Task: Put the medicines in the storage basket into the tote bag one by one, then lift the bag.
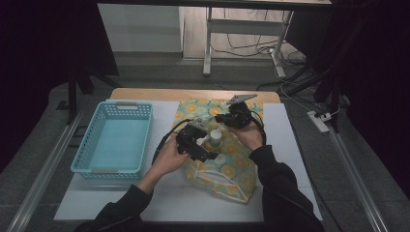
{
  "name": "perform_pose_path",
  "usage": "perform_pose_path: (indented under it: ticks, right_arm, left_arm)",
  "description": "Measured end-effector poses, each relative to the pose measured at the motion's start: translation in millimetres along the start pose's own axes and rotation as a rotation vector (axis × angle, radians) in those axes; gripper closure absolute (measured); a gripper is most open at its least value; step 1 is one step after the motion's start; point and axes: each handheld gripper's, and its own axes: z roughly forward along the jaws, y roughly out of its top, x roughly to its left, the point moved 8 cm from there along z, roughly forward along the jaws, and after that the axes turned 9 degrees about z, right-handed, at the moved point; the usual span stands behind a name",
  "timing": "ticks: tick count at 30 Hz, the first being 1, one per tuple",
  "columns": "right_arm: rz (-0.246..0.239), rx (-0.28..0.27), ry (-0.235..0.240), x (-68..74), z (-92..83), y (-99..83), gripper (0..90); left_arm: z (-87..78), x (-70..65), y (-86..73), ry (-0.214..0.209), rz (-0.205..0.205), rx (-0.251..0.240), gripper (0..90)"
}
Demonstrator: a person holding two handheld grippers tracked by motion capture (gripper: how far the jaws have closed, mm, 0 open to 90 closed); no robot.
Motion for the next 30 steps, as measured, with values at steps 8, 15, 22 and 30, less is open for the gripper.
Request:
perform_pose_path:
  ticks: [8, 15, 22, 30]
  right_arm:
    - [0.002, 0.008, 0.007, 2.3, 1.4, -2.0, 90.0]
    - [-0.003, 0.010, 0.011, 5.5, 2.3, -3.1, 90.0]
    - [-0.003, 0.010, 0.014, 7.7, 1.7, -3.0, 90.0]
    - [0.003, 0.011, 0.022, 7.2, 3.2, -7.7, 90.0]
  left_arm:
    - [5.7, -9.7, -10.6, 0.031, 0.001, 0.012, 0.0]
    - [16.3, -12.7, -24.1, 0.062, -0.024, 0.055, 0.0]
    - [34.6, -15.9, -39.2, 0.061, 0.016, 0.124, 0.0]
    - [53.7, -12.1, -54.1, 0.062, 0.020, 0.177, 0.0]
